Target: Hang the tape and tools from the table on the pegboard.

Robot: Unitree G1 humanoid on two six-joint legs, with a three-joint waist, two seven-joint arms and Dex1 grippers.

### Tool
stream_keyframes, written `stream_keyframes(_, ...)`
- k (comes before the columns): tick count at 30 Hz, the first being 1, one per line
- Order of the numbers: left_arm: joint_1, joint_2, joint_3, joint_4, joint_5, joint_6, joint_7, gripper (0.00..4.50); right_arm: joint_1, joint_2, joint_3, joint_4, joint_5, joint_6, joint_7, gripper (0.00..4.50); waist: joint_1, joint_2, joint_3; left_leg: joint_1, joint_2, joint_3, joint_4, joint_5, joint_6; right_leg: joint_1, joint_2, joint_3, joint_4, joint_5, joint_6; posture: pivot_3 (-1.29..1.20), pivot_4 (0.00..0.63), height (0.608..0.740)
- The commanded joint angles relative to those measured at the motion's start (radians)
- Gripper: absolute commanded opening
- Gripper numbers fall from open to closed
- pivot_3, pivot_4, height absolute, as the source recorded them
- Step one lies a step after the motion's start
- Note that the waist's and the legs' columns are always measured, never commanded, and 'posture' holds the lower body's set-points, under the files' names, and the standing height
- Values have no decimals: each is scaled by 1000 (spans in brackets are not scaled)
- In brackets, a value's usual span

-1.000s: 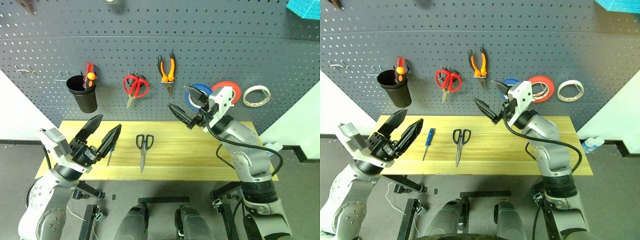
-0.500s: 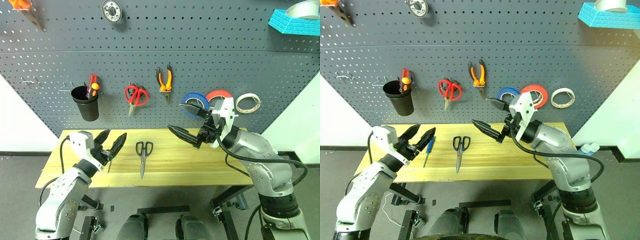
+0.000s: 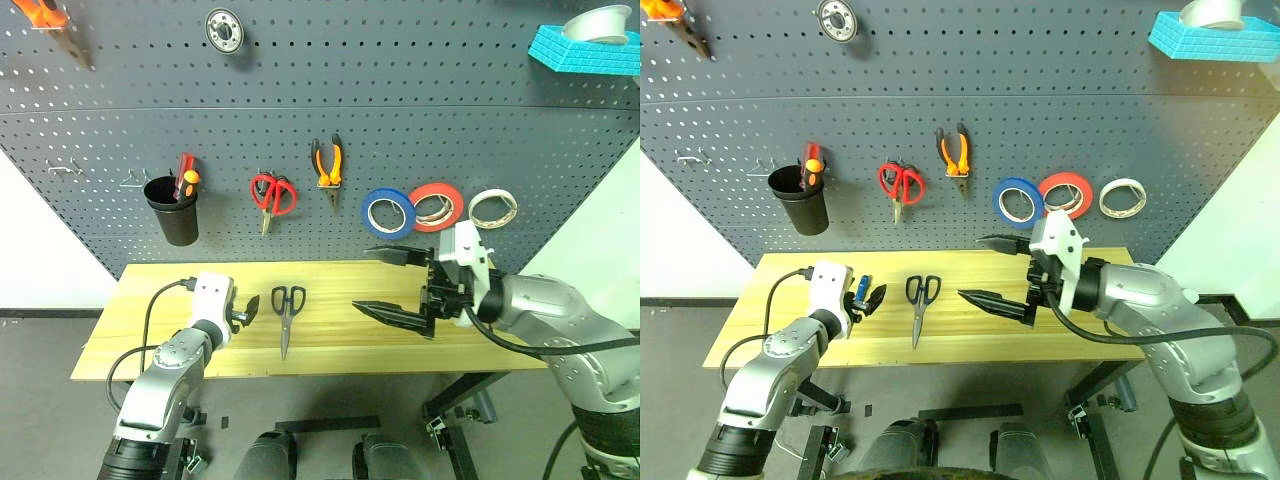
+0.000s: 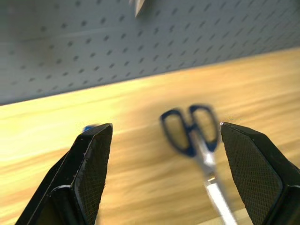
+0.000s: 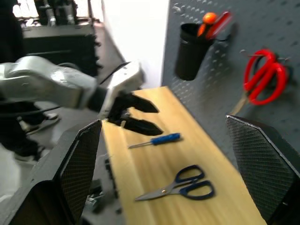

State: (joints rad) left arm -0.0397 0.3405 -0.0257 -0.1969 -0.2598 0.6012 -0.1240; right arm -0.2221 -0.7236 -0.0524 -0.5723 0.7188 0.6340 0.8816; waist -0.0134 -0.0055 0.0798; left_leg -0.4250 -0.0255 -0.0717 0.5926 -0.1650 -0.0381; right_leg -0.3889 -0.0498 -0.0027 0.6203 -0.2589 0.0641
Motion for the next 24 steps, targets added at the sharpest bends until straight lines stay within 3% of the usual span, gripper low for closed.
stream_keyframes(1, -60, -46, -8, 36, 29, 57, 34, 3847, 4, -30, -46, -35, 22, -14, 23, 4448, -1, -1, -3, 0, 0, 0, 0, 0, 0, 0, 0, 0, 0, 0, 0, -80, 0, 717)
stream_keyframes(16, -196, -318, -6, 238, 105, 252, 208, 3847, 17, -23, -34, -48, -5, -32, -8, 4448, -1, -2, -8, 0, 0, 2, 3, 1, 3, 0, 1, 0, 3, 0, 1, -97, 0, 717)
stream_keyframes(24, -248, -325, 65, 348, 127, 239, 249, 3847, 58, -29, -53, -84, 14, -17, -33, 4448, -3, -2, -8, 1, 0, 3, 5, 1, 3, -1, 2, 1, 8, -1, 1, -109, 0, 717)
